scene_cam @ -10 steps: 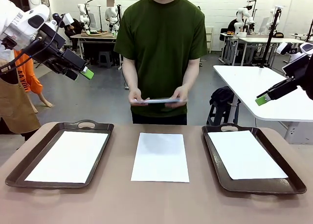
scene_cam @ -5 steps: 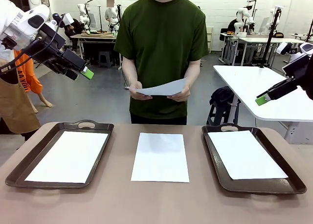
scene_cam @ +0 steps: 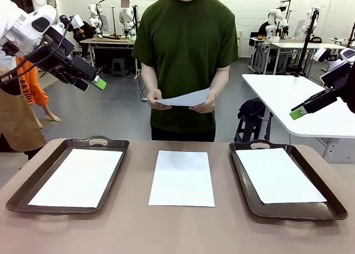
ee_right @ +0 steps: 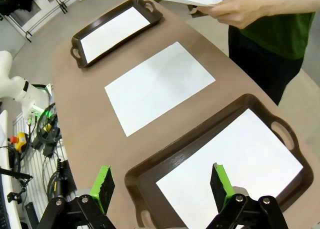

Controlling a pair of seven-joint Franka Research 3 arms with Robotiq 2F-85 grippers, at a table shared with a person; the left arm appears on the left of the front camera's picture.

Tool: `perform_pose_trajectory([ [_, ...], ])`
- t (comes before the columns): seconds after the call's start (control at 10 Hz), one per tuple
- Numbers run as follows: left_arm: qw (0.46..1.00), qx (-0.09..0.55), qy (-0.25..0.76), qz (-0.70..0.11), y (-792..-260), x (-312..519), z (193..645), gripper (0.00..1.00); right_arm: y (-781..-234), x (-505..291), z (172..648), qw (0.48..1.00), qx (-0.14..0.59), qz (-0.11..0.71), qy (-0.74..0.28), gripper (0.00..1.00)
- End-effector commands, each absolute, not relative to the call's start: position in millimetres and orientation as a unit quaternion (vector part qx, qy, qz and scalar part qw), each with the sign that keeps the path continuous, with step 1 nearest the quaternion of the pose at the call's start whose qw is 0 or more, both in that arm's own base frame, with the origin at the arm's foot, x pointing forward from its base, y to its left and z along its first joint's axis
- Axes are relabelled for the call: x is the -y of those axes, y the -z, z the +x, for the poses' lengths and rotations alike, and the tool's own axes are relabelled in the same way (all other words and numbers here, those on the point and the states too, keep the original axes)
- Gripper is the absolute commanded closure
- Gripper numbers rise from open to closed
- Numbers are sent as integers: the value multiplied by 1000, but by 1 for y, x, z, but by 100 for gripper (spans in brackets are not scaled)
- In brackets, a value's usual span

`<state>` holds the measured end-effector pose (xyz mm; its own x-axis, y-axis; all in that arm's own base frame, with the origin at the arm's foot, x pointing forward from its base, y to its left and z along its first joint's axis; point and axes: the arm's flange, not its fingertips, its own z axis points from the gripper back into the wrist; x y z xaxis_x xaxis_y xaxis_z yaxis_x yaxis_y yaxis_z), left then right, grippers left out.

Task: Sort the A4 documents.
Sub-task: Receive the A4 Paper.

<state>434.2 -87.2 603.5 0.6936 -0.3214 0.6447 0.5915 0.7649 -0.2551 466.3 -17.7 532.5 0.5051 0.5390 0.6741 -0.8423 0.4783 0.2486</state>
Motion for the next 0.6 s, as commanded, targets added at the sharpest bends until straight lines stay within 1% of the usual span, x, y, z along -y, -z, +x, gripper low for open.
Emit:
perform_pose_trajectory([
  [0.0,888,300,261,-229,-603,86,434,0,-533,17,466,818,263,288,-424,0],
  [0.5,888,300,261,-229,-603,86,434,0,-533,17,466,818,263,288,-424,0],
])
